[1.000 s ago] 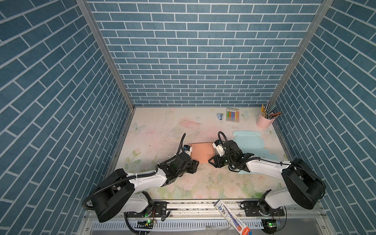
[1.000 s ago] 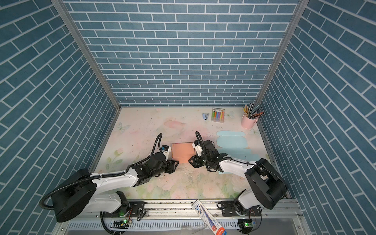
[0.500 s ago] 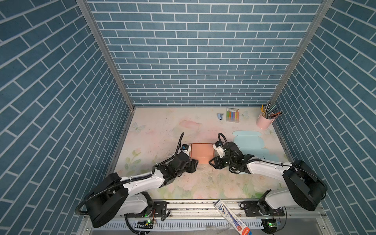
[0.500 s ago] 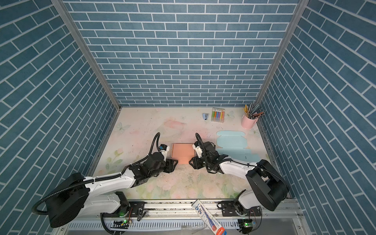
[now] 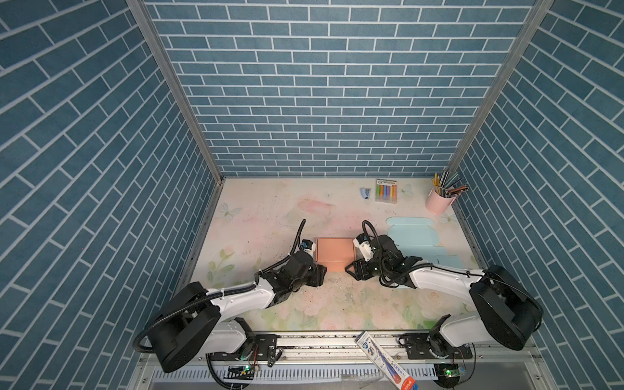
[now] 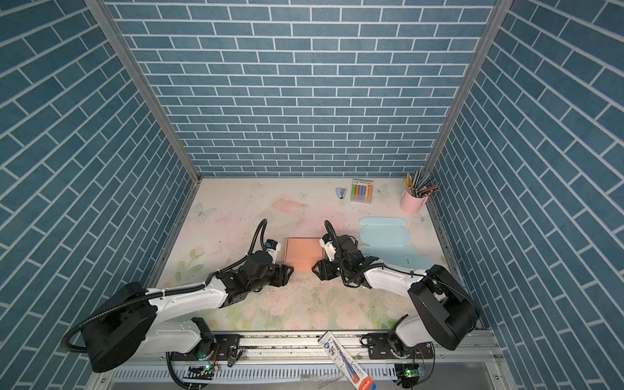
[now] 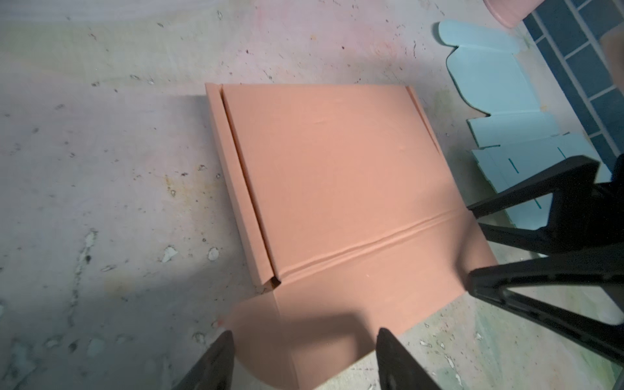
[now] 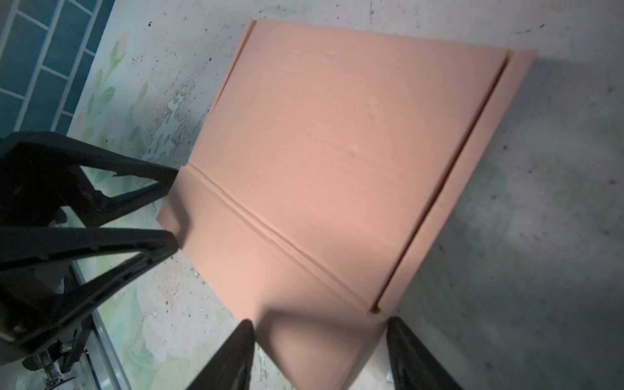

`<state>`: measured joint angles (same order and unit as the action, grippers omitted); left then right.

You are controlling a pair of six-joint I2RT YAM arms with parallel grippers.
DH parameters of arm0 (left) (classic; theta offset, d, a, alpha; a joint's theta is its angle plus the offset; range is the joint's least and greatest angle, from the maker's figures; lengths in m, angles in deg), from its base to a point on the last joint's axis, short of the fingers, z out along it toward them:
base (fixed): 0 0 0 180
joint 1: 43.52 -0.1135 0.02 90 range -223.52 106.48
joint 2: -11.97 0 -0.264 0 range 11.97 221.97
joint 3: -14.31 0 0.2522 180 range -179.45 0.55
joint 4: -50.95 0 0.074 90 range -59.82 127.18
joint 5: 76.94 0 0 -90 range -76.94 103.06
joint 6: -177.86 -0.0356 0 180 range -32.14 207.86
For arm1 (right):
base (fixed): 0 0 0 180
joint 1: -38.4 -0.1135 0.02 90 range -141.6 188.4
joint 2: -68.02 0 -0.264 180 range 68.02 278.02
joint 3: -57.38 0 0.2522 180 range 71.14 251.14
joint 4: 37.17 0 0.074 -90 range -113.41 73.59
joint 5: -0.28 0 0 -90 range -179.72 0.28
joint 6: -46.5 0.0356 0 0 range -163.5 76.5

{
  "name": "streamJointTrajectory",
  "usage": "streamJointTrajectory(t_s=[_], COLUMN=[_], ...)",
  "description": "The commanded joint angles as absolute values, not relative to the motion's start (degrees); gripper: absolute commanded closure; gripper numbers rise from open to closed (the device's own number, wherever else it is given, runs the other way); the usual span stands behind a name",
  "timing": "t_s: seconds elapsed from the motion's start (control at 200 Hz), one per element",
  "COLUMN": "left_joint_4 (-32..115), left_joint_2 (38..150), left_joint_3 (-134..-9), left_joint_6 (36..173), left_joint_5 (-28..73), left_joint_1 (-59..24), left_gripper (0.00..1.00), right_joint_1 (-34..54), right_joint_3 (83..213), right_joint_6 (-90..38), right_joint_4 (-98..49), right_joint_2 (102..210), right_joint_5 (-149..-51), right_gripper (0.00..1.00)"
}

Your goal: Fold the paper box

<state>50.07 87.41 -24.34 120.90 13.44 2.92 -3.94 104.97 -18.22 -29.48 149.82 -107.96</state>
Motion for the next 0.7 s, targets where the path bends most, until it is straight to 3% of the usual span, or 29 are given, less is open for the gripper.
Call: streamJointTrajectory(t_s=[0.0,0.51,0.695], left_joint_4=[52.6,50.9,49.9], left_joint_2=[88.9,88.1,89.9], left_joint_3=[-25.6,-25.4,-27.0], left_joint_6=[121.3,122.1,119.9], left_joint_5=[15.2,12.0,12.5], left_joint_1=[3.5,5.0,3.2], left_gripper=[0.34,0.40,0.47], right_joint_1=[-4.2,-5.0,-4.9], right_joint_3=[105.2,104.7,104.8], right_joint_6=[-16.7,-16.7,-17.4], right_joint_4=[-30.0,-30.0,-29.7], right_joint_2=[150.5,150.5,151.0], right_joint_5=[-108.6,-106.9,-105.9], right_gripper=[0.37,0.39,0.39])
